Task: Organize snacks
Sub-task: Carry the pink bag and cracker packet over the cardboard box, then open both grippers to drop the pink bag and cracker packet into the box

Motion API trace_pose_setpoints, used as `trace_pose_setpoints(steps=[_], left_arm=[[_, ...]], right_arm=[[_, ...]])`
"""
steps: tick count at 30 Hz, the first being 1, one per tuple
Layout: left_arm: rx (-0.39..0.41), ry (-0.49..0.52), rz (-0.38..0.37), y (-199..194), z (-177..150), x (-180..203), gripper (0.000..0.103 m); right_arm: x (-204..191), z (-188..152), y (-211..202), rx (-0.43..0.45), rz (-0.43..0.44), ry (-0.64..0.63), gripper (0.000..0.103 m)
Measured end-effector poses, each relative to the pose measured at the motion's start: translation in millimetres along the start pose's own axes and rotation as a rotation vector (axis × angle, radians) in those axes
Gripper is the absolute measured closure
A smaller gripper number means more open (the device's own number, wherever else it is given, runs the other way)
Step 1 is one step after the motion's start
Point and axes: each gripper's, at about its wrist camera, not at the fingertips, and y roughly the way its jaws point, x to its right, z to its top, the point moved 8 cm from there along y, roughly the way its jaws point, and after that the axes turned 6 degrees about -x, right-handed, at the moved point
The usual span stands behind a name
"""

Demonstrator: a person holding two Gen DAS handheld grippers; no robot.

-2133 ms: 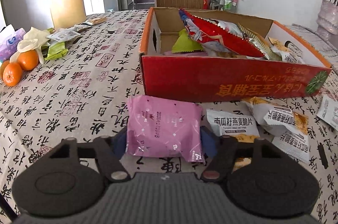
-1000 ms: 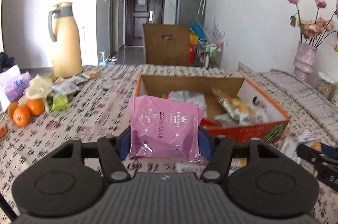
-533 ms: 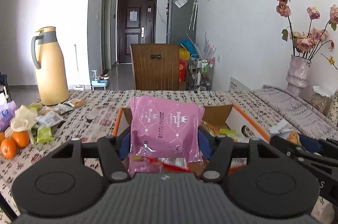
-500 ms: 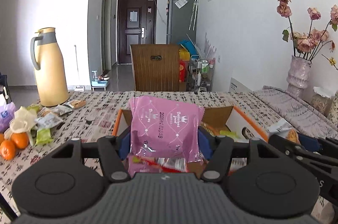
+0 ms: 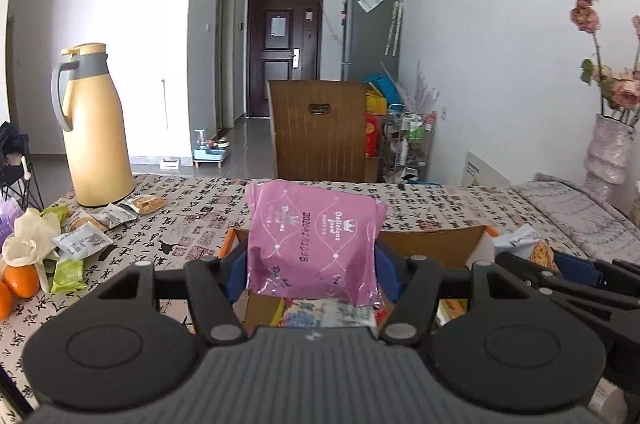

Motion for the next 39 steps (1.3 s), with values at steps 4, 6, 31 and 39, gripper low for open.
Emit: trace_pose_setpoints(steps=[4,6,31,39], left_arm=[[-0.016,-0.022,-0.001,14,-9,-8,0.040],[-0.029,-0.023,-0.001,20,-13,-11,0.040],[0.015,-0.043,0.004,15,-21,-12,0.000],[0.009,-0.048,0.000,15,-22,-13,0.000]], right_arm=[[3,-11,16,-0.015,0.000,0.010,0.063],[3,-16,22,-0.027,-0.005,0.007,0.063],[21,-30,21,-0.030,-0.083,0.036,0.000],[19,-31,19,-0.030,-0.084,0.031,0.000]])
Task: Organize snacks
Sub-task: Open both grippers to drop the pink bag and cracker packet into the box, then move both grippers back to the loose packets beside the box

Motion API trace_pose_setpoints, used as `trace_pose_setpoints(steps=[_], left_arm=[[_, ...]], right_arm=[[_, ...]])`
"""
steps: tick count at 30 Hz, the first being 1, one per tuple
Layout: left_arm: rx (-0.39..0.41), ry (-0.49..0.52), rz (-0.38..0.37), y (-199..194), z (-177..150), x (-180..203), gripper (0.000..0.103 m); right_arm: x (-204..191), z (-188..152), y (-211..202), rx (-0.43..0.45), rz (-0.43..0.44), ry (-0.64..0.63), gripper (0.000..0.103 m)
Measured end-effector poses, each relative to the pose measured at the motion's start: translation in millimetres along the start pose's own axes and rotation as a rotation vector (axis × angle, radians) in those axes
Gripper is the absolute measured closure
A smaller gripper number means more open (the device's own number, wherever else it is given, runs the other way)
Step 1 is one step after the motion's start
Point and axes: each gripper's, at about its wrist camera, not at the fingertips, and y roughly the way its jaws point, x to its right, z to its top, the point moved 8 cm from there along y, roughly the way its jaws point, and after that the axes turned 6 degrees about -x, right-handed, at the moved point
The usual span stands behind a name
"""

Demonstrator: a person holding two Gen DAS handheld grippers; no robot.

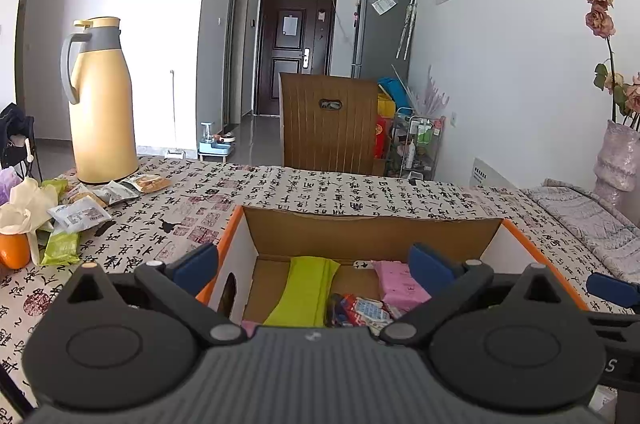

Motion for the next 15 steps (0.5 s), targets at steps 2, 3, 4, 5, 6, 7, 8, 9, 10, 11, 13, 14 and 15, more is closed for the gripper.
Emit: trace_pose_setpoints(steps=[2,3,4,5,6,7,8,9,10,11,13,14,15], left_arm=[[0.001,0.002,-0.001,-1,0,1,0.000],[0.000,0.001,-0.001,0,0,1,0.000],[0.000,0.001,0.000,0,0,1,0.000],[0.000,0.001,0.000,-1,0,1,0.000],[0.001,0.000,-0.001,-1,0,1,0.000],[0.001,0.000,0.000,-1,0,2,0.000],[0.001,0.001,-0.001,-1,0,2,0.000],[0.003,0.001,-0.001,-2,0,2,0.000],[0.005,0.001,-0.002,-3,0,2,0.000],[0.007,0.001,-0.003,-3,1,2,0.000],[0.011,0.000,-0.003,-4,2,1,0.000],[0.012,-0.001,0.000,-4,3,1,0.000],[0.012,-0.001,0.004,-5,4,1,0.000]], right_arm=[[-1,-1,1,-0.004,-0.003,-0.004,0.000],[-1,-1,1,-0.006,-0.003,-0.005,0.000],[-2,-1,1,-0.006,-0.002,-0.006,0.000],[-2,-1,1,-0.005,-0.002,-0.006,0.000],[-2,-1,0,-0.003,-0.001,-0.006,0.000],[-2,0,-1,-0.001,-0.001,-0.005,0.000],[-1,0,-1,0.001,-0.001,-0.006,0.000],[-1,1,-2,0.003,-0.003,-0.006,0.000],[-1,1,-2,0.004,-0.003,-0.006,0.000],[0,1,-3,0.006,-0.003,-0.006,0.000],[0,3,-6,0.011,-0.004,-0.008,0.000],[0,4,-8,0.015,-0.003,-0.010,0.000],[0,5,-9,0.019,-0.003,-0.012,0.000]])
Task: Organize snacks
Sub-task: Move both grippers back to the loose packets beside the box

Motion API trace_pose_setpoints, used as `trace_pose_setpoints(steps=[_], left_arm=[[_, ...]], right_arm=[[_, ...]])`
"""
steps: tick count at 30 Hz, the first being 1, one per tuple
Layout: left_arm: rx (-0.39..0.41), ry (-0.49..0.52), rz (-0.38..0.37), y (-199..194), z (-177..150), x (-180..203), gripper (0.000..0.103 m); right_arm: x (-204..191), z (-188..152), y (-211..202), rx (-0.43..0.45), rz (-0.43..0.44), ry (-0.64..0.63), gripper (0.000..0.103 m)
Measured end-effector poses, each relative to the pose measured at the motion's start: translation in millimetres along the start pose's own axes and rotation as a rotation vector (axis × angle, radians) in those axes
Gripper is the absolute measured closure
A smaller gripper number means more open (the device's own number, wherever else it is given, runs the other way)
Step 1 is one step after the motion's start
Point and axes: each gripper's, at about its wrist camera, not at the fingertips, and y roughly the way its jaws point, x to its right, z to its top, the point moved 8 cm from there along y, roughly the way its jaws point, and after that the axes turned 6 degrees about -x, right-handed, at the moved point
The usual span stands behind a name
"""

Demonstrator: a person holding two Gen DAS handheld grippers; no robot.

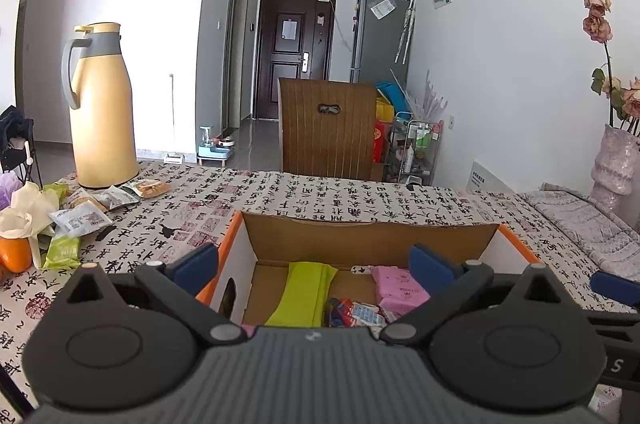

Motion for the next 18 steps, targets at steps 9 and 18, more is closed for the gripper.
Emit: trace_pose_setpoints(steps=[9,18], left_arm=[[0.012,0.019,0.011,-23,6,3,0.000],[0.009,0.032,0.006,-56,-9,-4,0.000]], right_arm=[[-1,5,-19,0.004,-0.018,-0.024,0.000],[1,-10,-51,-0.012,-0.022,-0.032,0.000]])
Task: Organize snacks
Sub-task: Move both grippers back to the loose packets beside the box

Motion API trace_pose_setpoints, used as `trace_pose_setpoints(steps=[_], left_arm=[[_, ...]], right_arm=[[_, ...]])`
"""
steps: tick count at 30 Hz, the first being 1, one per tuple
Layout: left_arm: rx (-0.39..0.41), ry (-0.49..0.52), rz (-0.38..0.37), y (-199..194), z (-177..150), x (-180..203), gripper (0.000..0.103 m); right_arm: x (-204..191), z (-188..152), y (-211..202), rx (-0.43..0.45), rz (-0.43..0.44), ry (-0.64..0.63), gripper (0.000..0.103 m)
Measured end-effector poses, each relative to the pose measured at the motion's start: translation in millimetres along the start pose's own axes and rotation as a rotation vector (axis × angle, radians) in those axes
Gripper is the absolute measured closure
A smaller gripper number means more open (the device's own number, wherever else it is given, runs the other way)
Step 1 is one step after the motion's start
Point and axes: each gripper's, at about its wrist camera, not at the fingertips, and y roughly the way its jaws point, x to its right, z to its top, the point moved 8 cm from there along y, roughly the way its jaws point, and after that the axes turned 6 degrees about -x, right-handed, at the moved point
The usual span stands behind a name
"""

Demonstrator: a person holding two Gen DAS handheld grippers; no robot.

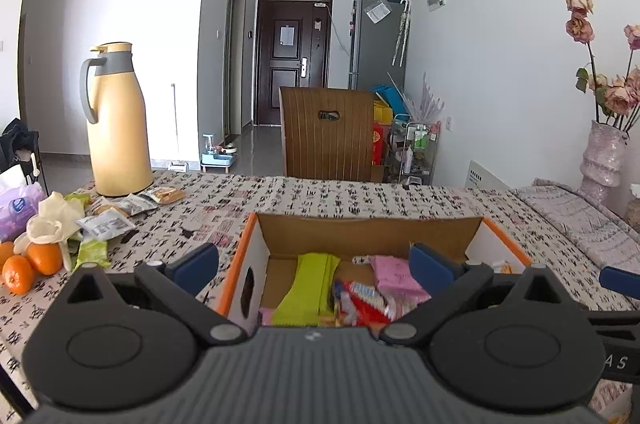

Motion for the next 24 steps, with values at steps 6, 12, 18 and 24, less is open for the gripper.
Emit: trace_pose_setpoints(steps=[6,12,18,24], left_arm=[[-0.032,0.002,0.001,-14,-21,-12,0.000],[-0.080,0.002,-0.002,-25,-51,-26,0.000],[-0.129,0.007,-0.017,-32,-80,-35,0.000],[-0.162,0.006,-0.018,-31,-102,-44,0.000]], right_arm=[[-3,-21,-19,-0.027,0.007,-0.001,0.000],[-4,-46,-33,-0.067,0.011,-0.003,0.000],[-3,-71,-44,-0.108,0.010,0.011,0.000],[-1,-97,-48,-0.163,0.011,0.028,0.000]])
